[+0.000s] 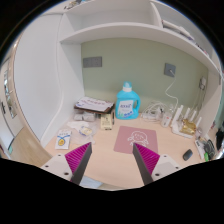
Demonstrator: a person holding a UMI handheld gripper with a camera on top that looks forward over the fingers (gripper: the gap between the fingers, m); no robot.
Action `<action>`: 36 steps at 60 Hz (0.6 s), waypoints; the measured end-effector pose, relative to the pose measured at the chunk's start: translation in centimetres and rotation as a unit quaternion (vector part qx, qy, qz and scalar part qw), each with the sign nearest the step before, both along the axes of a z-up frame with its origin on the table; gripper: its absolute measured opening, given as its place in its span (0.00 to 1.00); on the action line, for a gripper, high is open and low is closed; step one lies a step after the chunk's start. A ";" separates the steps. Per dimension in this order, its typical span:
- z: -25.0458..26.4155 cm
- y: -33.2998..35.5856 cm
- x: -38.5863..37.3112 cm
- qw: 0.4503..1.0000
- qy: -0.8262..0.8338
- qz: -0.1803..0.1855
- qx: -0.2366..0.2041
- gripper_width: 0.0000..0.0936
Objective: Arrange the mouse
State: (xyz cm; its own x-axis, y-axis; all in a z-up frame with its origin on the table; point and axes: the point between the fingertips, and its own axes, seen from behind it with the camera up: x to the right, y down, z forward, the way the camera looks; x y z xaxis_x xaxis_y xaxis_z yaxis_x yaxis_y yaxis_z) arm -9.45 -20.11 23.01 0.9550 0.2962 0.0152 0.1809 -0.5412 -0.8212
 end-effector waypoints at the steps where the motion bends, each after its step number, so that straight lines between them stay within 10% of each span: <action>1: -0.3 -0.1 0.3 1.000 0.000 -0.004 -0.004 0.90; 23: -13.8 -4.0 21.4 0.983 -0.025 -0.151 -0.103 0.91; 36: -18.6 -0.1 37.2 0.970 -0.054 -0.222 -0.077 0.91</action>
State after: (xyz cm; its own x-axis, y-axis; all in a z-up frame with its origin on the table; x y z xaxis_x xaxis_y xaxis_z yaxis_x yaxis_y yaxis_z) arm 27.71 -20.21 4.40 0.9842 -0.1383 0.1103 -0.0183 -0.7000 -0.7139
